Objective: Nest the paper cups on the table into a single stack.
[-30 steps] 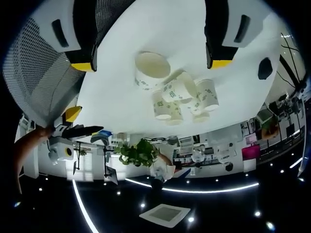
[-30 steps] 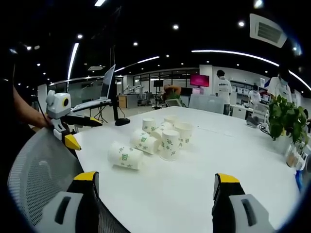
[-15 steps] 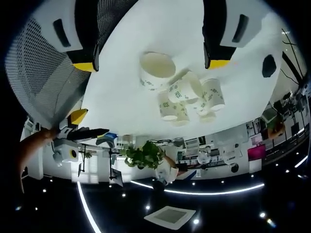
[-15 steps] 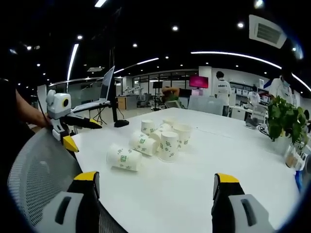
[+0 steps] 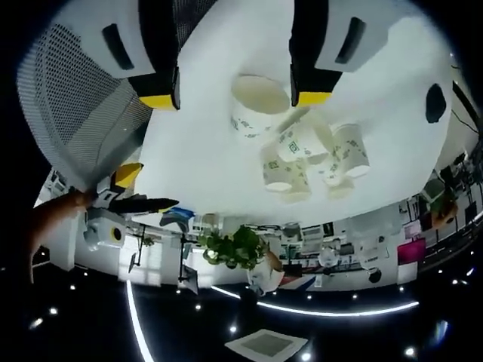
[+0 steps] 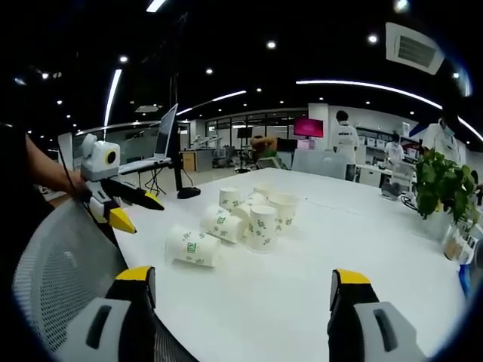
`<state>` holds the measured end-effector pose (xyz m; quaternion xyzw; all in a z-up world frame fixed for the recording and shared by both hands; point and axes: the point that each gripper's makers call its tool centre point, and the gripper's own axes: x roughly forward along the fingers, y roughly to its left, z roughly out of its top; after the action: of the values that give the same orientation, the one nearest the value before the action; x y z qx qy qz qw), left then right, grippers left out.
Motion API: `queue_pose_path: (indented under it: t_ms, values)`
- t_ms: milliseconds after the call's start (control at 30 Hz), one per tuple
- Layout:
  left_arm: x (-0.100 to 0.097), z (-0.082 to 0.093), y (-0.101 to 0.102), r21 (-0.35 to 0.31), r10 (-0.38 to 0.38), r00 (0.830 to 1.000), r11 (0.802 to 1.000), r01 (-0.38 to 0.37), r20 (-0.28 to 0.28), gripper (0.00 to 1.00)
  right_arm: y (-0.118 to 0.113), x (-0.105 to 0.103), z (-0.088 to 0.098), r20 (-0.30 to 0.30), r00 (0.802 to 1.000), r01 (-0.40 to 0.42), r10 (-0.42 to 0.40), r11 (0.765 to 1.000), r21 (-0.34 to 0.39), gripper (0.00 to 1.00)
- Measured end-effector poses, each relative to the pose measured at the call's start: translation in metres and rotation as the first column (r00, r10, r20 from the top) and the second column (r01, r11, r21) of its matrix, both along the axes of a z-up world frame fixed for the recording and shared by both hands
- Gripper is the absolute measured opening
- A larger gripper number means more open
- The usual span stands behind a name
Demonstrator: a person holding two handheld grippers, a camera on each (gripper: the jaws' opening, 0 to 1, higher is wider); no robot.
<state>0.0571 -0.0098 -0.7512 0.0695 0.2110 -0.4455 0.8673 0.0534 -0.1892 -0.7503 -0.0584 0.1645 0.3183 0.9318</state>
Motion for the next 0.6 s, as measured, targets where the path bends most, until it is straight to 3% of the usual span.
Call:
queue_pose_path:
  t_ms: [133,233,367,600]
  values:
    - [-0.006,-0.009,-0.005,0.007,-0.050,0.997,0.999,0.051,-0.060,0.51,0.001,0.000,0.001,0.002,1.000,-0.004,0.004,1.000,-0.003,0.97]
    - [-0.011,-0.012,-0.009,0.007,-0.075,0.994,0.997,0.076,-0.083,0.45,0.000,-0.001,-0.001,0.002,1.000,-0.005,0.005,1.000,-0.013,0.97]
    - [-0.012,-0.017,-0.012,0.019,-0.099,0.990,0.995,0.101,-0.097,0.44,0.000,-0.001,-0.002,-0.001,1.000,-0.005,0.005,1.000,-0.016,0.97]
    - [-0.004,-0.019,-0.014,-0.003,-0.078,0.990,0.997,0.078,-0.115,0.41,0.001,-0.001,-0.002,0.003,1.000,-0.013,0.013,0.999,-0.032,0.94]
